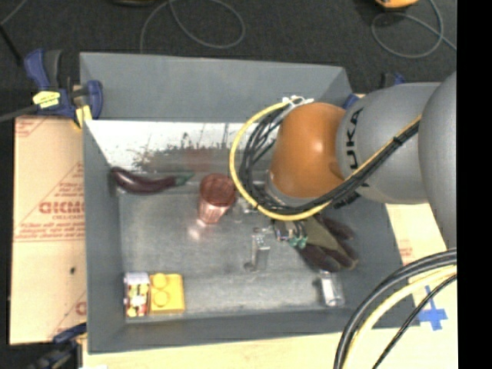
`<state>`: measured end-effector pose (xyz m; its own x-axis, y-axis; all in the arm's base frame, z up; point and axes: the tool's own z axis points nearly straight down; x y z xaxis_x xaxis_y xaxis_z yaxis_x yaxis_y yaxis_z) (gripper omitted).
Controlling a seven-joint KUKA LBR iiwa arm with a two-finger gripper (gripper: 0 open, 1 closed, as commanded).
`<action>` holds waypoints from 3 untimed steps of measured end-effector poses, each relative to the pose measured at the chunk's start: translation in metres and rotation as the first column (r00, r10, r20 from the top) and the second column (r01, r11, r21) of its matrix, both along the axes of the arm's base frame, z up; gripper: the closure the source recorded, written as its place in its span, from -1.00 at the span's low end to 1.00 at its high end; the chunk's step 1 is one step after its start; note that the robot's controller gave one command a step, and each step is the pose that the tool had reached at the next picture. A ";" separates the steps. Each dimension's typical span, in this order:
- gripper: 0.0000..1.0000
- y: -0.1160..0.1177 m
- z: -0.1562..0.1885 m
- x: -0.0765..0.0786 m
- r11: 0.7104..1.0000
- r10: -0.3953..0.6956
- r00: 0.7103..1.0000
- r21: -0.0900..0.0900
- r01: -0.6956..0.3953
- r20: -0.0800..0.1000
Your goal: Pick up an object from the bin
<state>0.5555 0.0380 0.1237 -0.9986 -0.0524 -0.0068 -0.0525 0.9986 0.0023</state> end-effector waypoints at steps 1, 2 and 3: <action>-1.00 -0.015 0.040 -0.041 0.992 0.129 0.992 -0.003 -0.129 -0.011; -1.00 0.008 0.067 -0.030 0.995 0.099 0.995 -0.003 -0.099 0.004; -1.00 0.018 0.061 -0.017 0.985 -0.171 0.985 0.000 0.171 0.002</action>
Offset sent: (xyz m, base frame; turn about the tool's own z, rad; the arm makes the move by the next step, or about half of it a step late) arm 0.0192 0.0576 0.0690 0.2177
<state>0.5382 0.0562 0.1845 -0.9929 0.1189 -0.0086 0.1189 0.9929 0.0024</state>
